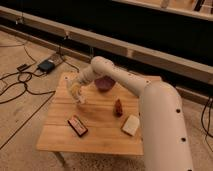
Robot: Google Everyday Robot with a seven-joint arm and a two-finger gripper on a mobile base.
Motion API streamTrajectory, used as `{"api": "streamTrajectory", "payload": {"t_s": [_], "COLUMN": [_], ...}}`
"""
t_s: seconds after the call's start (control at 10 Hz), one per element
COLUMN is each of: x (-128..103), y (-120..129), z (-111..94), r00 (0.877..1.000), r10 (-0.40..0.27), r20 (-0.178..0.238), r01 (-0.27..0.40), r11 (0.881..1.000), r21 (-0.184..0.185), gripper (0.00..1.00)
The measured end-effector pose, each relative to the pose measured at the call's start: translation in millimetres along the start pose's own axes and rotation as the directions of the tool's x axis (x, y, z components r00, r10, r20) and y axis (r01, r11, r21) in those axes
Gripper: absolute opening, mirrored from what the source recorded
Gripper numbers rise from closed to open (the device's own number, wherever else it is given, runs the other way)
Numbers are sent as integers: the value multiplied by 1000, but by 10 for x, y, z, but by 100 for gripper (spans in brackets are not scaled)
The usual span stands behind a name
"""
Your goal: Stand the bottle upright
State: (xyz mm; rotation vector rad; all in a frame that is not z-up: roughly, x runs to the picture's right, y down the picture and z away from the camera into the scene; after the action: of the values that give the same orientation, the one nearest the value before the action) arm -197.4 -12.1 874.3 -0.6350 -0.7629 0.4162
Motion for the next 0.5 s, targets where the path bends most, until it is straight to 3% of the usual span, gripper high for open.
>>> {"api": "streamTrajectory", "payload": {"t_s": [0.1, 0.5], "x": [3, -85], "y": [-13, -262], "z": [-3, -98], "r00": [1000, 997], "r10": [-1, -45], "r20": [1, 61], "r01": [1, 38], "r11": [1000, 993], "r21": [5, 115], "gripper": [0, 0]}}
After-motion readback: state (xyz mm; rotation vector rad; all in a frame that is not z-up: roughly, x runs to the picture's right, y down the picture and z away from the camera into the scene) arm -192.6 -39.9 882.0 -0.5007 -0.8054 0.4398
